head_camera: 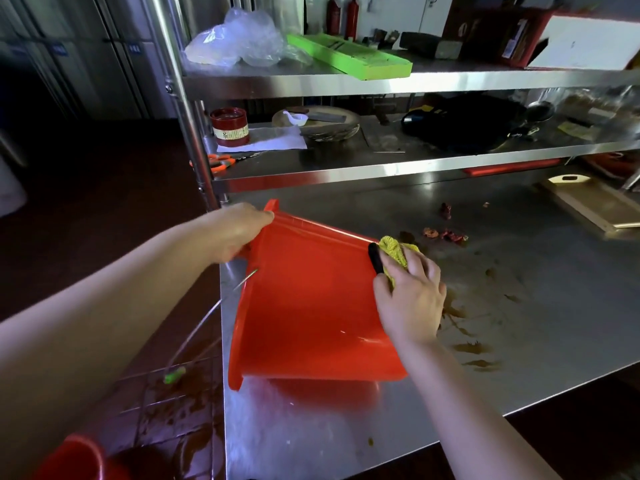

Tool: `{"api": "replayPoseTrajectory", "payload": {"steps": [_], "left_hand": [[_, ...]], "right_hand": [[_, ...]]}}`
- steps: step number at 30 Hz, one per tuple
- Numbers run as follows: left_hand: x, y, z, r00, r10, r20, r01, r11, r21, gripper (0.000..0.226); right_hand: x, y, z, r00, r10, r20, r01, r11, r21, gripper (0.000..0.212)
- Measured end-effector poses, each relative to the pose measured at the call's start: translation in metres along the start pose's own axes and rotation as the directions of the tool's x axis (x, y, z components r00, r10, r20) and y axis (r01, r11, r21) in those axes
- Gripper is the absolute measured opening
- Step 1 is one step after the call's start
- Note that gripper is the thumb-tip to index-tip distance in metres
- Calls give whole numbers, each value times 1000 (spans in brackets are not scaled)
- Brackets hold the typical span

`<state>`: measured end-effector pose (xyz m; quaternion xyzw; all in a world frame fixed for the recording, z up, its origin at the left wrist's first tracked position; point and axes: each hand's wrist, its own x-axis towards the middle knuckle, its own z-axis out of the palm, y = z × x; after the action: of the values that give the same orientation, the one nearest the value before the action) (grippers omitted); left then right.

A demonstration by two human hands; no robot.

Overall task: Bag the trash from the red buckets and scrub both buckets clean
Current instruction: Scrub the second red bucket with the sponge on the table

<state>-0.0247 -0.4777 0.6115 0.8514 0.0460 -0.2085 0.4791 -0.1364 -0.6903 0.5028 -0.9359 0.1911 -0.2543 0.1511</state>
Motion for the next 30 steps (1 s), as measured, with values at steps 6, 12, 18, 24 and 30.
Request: {"api": "replayPoseTrajectory", "payload": {"steps": [6,12,18,24,30], "left_hand": [[-11,-13,29,942,157,-296,-186,980,-72,34],[-32,-8,37,781,488,-389,-432,873,229,36],[-39,-40,29,720,609,-334,-543,793,275,26],[-41,-65,37,694,632,-346,-588,774,236,23],[-43,-59,51,680,678,-278,-608,734,302,38]], "right_hand": [[-6,-53,3,999,-28,-38,32,994,103,43],[-9,-121,1,961,-245,-127,272,916,294,44],[7,-26,29,995,49,-82,-20,947,321,48],[21,-13,27,939,332,96,-342,856,388,41],[29,-102,6,983,-118,-138,165,897,409,47]]}}
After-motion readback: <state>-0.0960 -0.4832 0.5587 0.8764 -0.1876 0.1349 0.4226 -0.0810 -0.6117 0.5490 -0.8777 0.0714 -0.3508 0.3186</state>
